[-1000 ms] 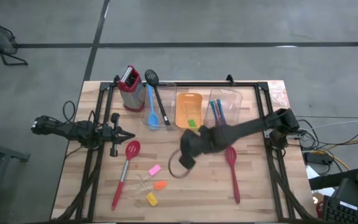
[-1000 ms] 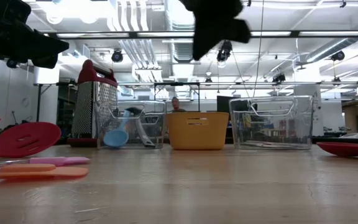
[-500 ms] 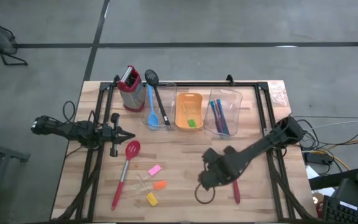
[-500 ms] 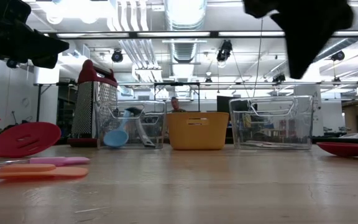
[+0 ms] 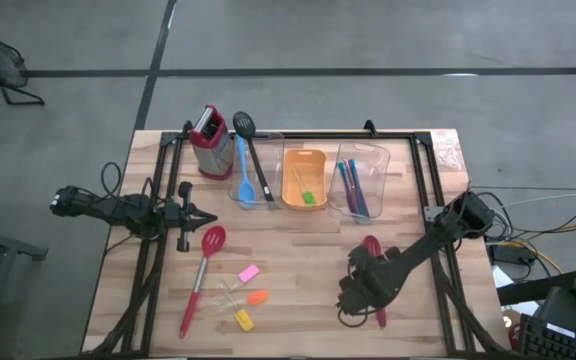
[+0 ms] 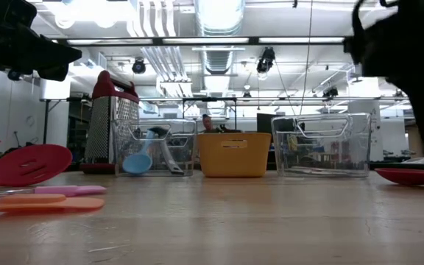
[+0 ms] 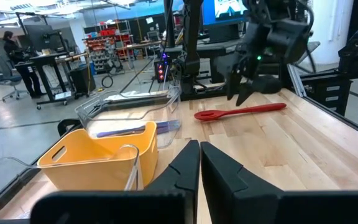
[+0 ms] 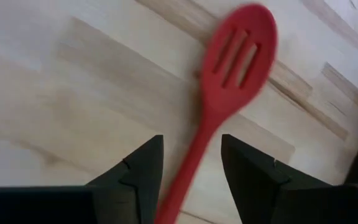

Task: Pick & Place Kitchen Items
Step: Put the red spoon into the left transparent bin

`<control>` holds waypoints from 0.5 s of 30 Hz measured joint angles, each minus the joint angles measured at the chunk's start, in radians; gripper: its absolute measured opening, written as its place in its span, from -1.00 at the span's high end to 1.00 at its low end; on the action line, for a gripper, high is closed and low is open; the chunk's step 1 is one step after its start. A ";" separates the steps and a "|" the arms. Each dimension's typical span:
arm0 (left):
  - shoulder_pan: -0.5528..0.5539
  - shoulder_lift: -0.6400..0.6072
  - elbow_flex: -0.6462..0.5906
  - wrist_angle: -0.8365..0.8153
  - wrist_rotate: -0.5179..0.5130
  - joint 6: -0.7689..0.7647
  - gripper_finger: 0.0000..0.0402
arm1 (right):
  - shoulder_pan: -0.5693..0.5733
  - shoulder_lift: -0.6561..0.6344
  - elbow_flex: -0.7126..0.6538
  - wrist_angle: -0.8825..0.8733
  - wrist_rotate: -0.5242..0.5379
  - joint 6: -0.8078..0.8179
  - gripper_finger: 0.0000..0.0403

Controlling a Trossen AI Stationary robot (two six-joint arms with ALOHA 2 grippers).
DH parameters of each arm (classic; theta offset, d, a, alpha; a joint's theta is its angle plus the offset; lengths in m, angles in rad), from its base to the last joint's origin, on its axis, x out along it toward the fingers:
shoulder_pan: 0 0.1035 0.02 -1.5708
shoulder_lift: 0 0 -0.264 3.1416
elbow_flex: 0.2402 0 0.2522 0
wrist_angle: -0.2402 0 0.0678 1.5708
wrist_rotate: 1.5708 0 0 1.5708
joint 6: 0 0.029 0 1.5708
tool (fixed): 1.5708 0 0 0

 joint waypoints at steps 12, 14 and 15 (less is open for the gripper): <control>0.000 0.000 0.000 0.000 0.000 0.000 0.89 | 0.000 0.000 -0.102 0.080 -0.041 0.022 0.30; 0.000 0.000 0.000 0.000 0.000 0.000 0.90 | 0.000 0.000 -0.110 0.086 -0.041 0.022 0.32; 0.000 0.000 0.000 0.000 0.000 0.000 0.90 | 0.000 0.000 -0.112 0.087 -0.041 0.025 0.32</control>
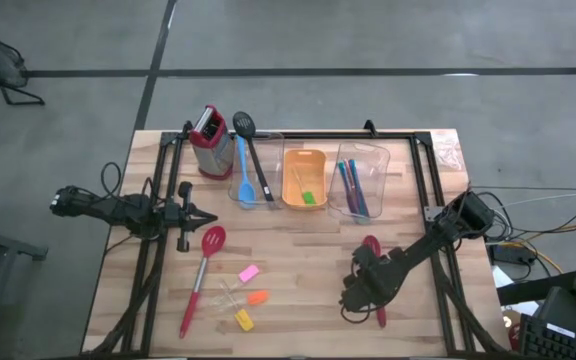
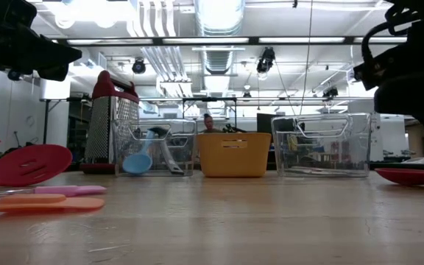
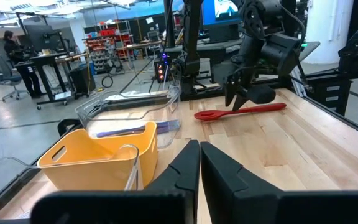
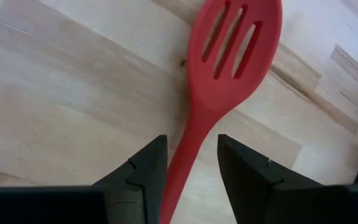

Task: Pick & Place Kitchen Items
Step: Put the red spoon into the left transparent bin

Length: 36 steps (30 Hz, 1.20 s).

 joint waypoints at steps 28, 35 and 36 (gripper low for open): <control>0.000 0.000 0.000 0.000 0.000 0.000 0.91 | 0.000 -0.001 -0.088 0.144 0.024 -0.039 0.62; 0.000 0.000 0.000 0.000 0.000 0.000 0.90 | 0.000 -0.001 -0.083 0.152 0.052 -0.062 0.78; 0.000 0.000 0.000 0.000 0.000 0.000 0.90 | 0.000 -0.001 -0.080 0.155 0.054 -0.065 0.77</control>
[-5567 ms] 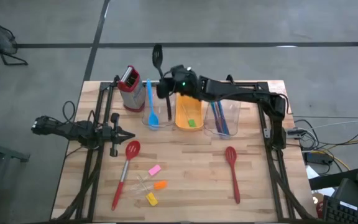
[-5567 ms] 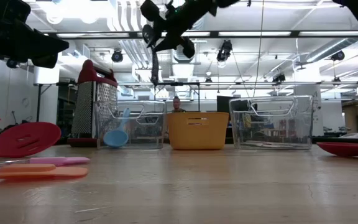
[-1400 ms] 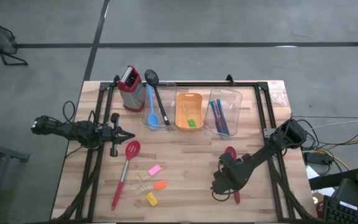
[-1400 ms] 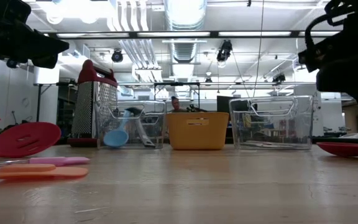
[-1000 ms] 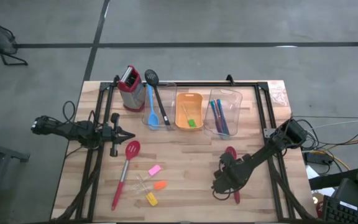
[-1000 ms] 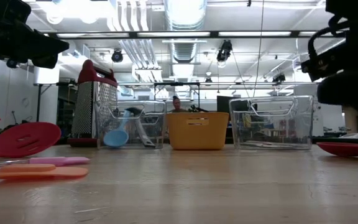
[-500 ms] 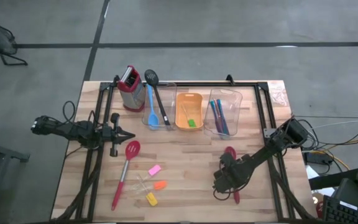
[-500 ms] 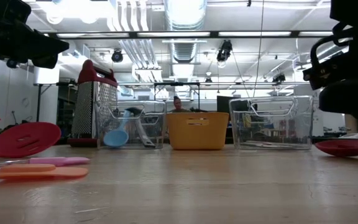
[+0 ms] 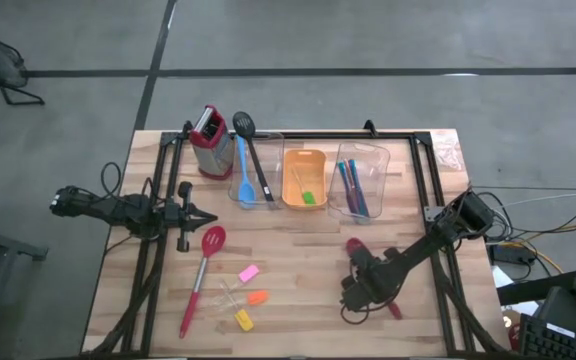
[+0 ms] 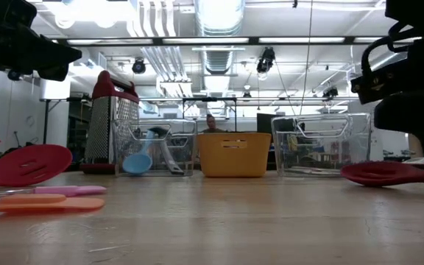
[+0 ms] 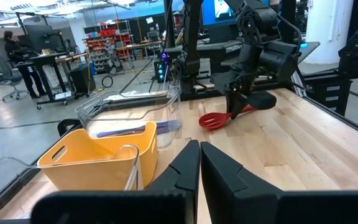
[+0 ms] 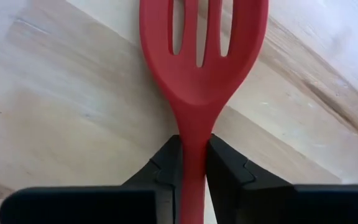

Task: Pick & Place Kitchen Items
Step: Put the red spoon into the left transparent bin

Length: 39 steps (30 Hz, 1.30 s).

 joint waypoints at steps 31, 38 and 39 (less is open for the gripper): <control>0.000 0.000 0.000 0.000 0.000 0.000 0.90 | -0.113 0.001 0.259 0.484 0.397 -0.573 0.75; 0.000 0.000 0.000 0.000 0.000 0.000 0.91 | -0.200 0.001 0.258 0.678 0.398 -0.775 0.74; 0.000 0.000 0.000 0.000 0.000 0.000 0.91 | -0.213 0.001 0.258 0.696 0.398 -0.799 0.75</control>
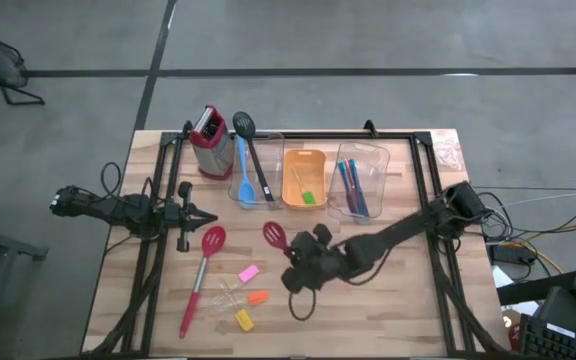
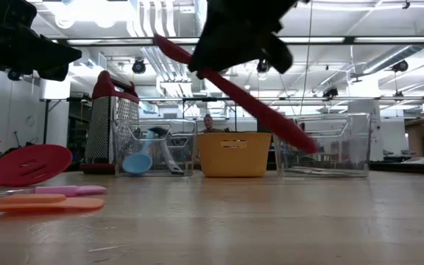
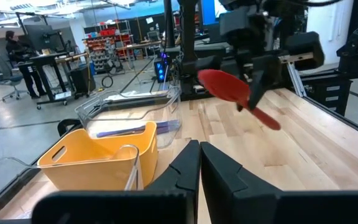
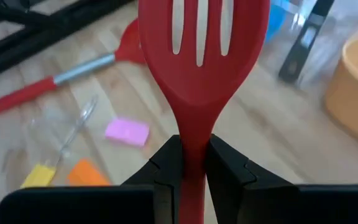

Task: Pick & Place Kitchen Items
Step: Put the red spoon into the left transparent bin

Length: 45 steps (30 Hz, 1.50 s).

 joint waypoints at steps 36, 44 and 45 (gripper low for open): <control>0.000 0.000 0.000 0.000 0.000 0.000 0.91 | -0.501 -0.002 0.238 0.168 -0.130 -0.229 0.72; 0.000 0.000 0.000 -0.001 0.000 0.000 0.90 | -0.532 0.062 0.236 0.331 -0.142 -0.215 0.75; 0.000 0.000 0.000 0.000 0.000 0.000 0.90 | -0.534 0.076 0.236 0.344 -0.142 -0.217 0.75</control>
